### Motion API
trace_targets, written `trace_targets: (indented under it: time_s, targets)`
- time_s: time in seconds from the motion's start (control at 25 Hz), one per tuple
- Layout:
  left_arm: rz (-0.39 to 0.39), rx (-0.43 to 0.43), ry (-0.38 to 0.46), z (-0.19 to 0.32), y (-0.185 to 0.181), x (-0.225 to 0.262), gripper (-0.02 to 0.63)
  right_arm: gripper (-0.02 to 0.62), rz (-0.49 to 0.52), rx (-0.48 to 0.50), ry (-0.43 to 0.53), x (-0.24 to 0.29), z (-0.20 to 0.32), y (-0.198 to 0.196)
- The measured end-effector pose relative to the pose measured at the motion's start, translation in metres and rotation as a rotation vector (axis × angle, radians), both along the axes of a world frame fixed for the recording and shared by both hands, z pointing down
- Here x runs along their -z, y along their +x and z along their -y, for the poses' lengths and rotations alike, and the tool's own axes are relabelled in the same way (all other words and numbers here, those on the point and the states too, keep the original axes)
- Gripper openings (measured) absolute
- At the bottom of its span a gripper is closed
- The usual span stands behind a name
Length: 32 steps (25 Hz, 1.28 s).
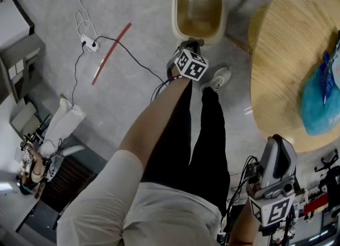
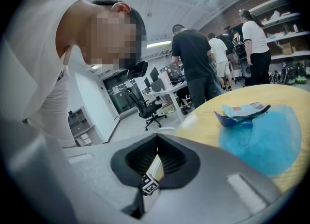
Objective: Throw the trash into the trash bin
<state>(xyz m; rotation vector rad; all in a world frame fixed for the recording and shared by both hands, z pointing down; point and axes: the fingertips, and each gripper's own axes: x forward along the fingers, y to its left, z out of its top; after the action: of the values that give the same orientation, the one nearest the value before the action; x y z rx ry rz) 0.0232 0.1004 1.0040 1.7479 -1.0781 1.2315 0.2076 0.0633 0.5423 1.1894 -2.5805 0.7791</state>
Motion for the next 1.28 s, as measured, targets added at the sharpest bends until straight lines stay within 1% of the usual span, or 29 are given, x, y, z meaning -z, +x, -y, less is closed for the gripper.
trace_targets:
  time_s: [0.12,0.24,0.32,0.48,0.6,1.0,1.12,1.28]
  targets:
    - [0.004,-0.012,0.01,-0.001,0.0,0.0,0.007,0.002,0.001,0.001,0.001,-0.001,-0.002,-0.001]
    - [0.0,-0.005,0.015,-0.001,0.001,0.001,0.006,0.002,-0.002,0.0,0.0,-0.002,-0.004,0.0]
    - [-0.018,0.007,0.013,0.0,0.001,0.001,0.006,0.002,-0.005,0.001,-0.001,-0.004,-0.006,0.001]
    - [-0.084,0.042,-0.013,0.003,0.001,0.003,0.005,0.002,-0.012,0.003,-0.003,-0.007,-0.007,0.003]
    - [-0.095,0.052,-0.016,0.004,-0.003,0.007,0.004,0.002,-0.017,0.001,-0.004,-0.006,-0.009,0.004]
    - [-0.137,0.059,0.049,0.01,-0.01,0.051,0.003,0.002,-0.021,0.006,0.022,0.016,-0.008,-0.007]
    - [-0.155,0.065,0.072,0.012,-0.009,0.073,0.004,0.002,-0.021,0.009,0.037,0.028,-0.007,-0.01]
    - [-0.175,0.063,0.082,0.009,-0.008,0.1,0.003,0.002,-0.026,0.018,0.048,0.043,-0.007,-0.014]
